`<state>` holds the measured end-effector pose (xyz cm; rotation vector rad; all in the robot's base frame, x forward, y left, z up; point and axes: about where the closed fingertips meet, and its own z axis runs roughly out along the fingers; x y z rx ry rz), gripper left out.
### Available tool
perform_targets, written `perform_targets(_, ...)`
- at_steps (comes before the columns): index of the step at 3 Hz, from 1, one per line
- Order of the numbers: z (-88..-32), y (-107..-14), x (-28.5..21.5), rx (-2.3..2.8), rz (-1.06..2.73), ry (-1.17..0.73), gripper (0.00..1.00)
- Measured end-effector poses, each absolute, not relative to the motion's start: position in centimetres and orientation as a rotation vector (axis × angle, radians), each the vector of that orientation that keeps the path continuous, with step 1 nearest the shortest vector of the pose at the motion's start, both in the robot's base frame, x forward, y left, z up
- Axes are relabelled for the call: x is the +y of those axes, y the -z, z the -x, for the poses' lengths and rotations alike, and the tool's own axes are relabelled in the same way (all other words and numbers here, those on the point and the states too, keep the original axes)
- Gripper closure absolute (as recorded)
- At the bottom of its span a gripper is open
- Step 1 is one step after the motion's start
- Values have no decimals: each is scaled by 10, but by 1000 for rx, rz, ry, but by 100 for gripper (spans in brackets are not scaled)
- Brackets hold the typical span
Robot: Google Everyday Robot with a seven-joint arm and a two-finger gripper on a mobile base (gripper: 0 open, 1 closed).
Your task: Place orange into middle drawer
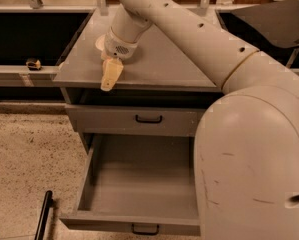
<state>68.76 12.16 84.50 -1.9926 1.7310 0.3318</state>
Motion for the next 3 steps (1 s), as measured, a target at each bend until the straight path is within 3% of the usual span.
perform_targets(1,-688,-838,121,1736,1977,-340,24)
perform_targets(3,-690,-822,114,1672,1933,-452,65)
